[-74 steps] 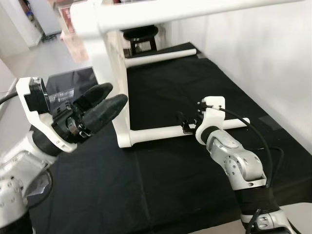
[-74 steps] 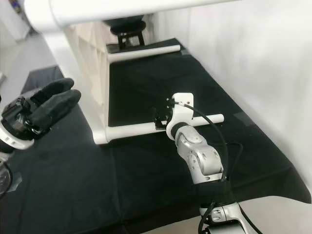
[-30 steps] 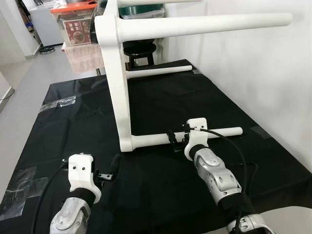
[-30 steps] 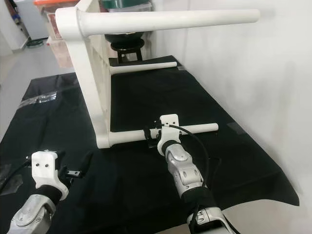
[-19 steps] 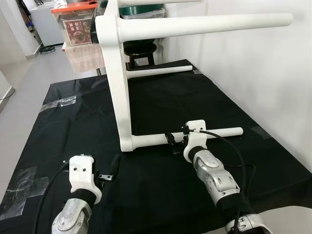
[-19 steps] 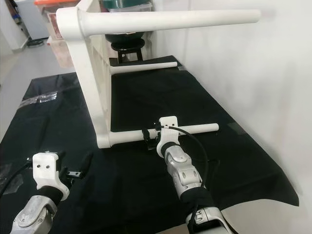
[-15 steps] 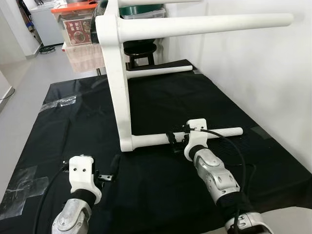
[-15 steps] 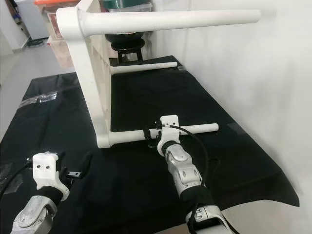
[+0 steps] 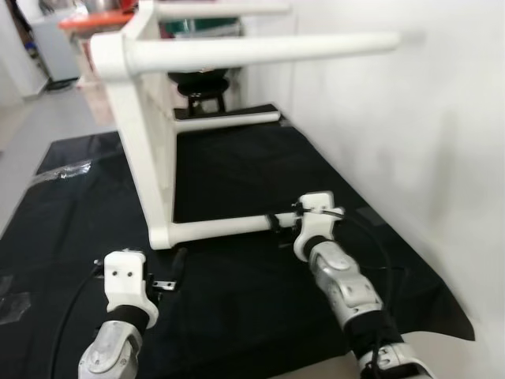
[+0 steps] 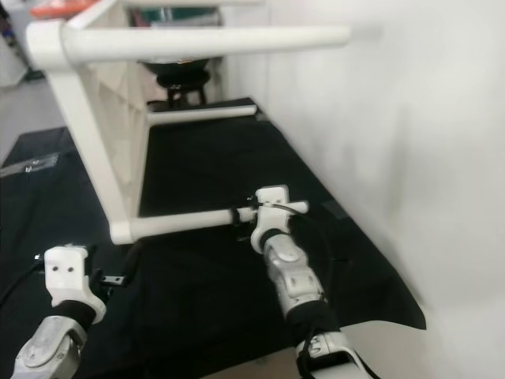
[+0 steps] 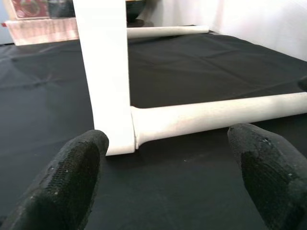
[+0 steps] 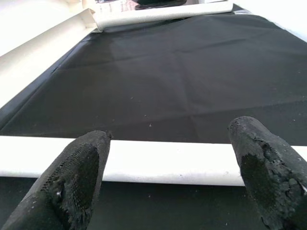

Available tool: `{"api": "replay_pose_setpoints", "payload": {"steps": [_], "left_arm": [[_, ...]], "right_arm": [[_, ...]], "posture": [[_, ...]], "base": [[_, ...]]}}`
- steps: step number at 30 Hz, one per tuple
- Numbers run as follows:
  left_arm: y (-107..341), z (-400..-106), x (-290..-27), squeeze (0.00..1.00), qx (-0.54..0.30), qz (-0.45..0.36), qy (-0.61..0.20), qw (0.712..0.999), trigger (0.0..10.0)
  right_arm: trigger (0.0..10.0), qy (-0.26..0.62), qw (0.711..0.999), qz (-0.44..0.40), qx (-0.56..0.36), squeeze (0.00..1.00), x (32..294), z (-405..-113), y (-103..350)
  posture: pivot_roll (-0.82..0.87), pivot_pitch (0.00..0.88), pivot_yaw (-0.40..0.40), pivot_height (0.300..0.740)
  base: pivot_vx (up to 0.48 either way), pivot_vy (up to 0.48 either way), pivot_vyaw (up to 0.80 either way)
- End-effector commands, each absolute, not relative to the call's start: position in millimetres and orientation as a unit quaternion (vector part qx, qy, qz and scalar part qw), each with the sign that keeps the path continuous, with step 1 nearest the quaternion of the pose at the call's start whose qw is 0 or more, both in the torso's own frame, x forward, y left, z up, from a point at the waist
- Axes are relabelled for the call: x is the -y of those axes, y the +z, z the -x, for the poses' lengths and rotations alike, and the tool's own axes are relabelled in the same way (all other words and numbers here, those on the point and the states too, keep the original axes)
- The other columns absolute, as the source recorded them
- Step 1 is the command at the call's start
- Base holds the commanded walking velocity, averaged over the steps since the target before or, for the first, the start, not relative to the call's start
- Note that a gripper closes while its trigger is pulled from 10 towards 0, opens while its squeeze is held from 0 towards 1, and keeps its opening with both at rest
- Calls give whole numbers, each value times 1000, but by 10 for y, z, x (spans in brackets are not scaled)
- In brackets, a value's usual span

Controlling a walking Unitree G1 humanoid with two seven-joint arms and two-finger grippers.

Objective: Building children table

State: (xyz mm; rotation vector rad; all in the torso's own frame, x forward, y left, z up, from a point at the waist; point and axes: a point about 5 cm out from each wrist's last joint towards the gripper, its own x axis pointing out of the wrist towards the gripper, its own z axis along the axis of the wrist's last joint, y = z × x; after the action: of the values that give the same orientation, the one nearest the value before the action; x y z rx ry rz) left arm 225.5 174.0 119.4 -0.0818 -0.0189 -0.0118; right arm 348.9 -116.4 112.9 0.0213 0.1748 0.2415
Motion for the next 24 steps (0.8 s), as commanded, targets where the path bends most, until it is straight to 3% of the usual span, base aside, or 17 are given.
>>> {"api": "replay_pose_setpoints", "payload": {"steps": [1, 11, 21, 24], "left_arm": [[1191, -2260, -1793, 0, 10, 35, 3, 999, 10000], [1205, -2283, -1810, 0, 15, 31, 6, 999, 10000], [1206, -2291, -1804, 0, 15, 34, -1, 999, 10000], [1203, -2298, -1822, 0, 16, 40, 5, 999, 10000]], "right_arm": [[10000, 124, 989, -10, -83, 0, 1136, -3513, 1161], [10000, 126, 989, -7, -82, 0, 1132, -3524, 1167], [10000, 127, 988, -6, -82, 0, 1125, -3527, 1163], [10000, 128, 988, -5, -82, 0, 1119, -3527, 1161]], "posture": [[-55, 0, 39, 740], [-56, 0, 39, 740], [-54, 0, 38, 740], [-52, 0, 38, 740]], "base": [[0, 0, 0], [0, 0, 0], [0, -472, 0], [0, 0, 0]]}}
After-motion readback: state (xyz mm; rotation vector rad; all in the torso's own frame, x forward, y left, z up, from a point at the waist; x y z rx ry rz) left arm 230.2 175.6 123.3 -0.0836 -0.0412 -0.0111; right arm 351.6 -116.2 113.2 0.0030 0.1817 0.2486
